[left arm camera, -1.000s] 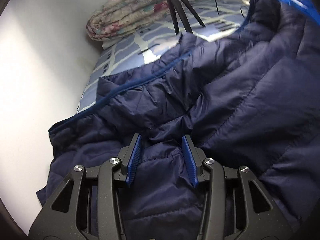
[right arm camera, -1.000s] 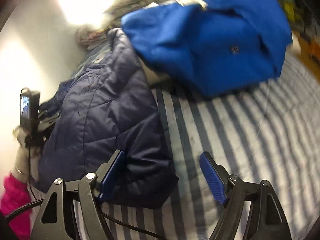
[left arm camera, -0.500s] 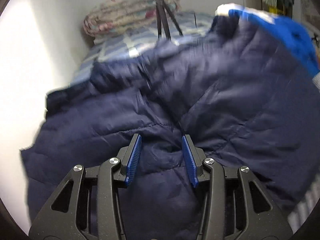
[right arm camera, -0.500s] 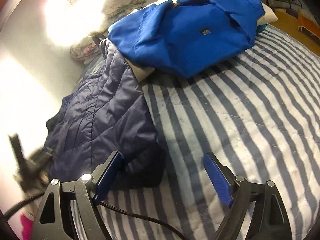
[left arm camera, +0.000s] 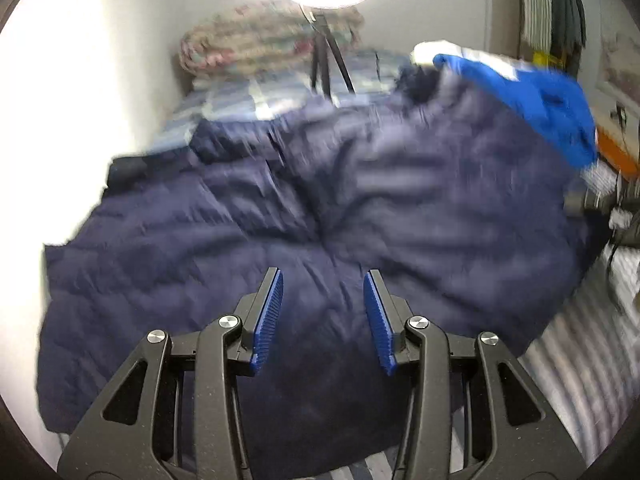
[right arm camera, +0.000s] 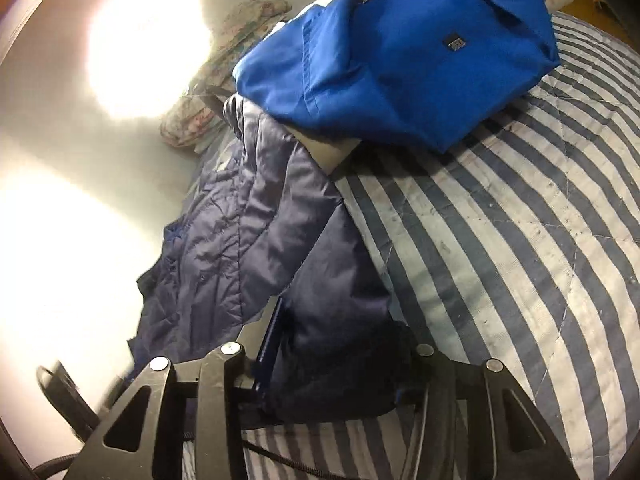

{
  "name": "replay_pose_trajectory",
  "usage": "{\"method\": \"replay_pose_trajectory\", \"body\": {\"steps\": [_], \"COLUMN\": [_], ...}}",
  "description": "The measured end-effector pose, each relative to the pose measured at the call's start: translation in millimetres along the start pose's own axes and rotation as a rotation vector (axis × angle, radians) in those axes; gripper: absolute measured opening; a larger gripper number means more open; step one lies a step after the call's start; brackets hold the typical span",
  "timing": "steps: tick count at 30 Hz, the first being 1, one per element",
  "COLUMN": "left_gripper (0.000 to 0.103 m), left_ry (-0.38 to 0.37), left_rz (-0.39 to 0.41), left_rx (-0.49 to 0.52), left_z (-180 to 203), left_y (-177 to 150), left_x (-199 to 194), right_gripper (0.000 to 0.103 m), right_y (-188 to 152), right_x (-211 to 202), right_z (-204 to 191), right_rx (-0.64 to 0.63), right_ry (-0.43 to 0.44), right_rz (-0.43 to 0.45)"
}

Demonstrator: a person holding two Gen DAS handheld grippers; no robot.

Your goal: Fold large clothes

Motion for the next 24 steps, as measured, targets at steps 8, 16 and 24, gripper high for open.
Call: {"method": "replay_pose_trajectory", "body": {"steps": [8,16,24], "left_gripper": [0.043,0.043,0.043], "left_ry": [-0.063,-0.119,-0.273], "left_rz": [-0.042,0.045,0.048], "left_rx": [-0.079,-0.11,-0.315], "left_z": [-5,-14,-4], "left_y": [-10,-56,-141], "left_x": [-33,-199,-267], "right_gripper": [0.061,0.021,0.009], "right_y": [8,17,11], "right_x": [10,-1,-9], "right_z": [-10,-47,-68], "right_rx": [0.001,-0.082,-0.15], "right_ry": [-0.058,-0.076,-0.19], "right_rz": [-0.061,-0.045,-0.019]}}
Point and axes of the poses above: each gripper's, at about its wrist camera, not at the fingertips, and x roughly the way its jaws point, z to its right, y to its top, the point moved 5 cm from there along x, roughly the way its jaws point, and after that the axes turned 15 degrees about -z, right-handed, at the moved point
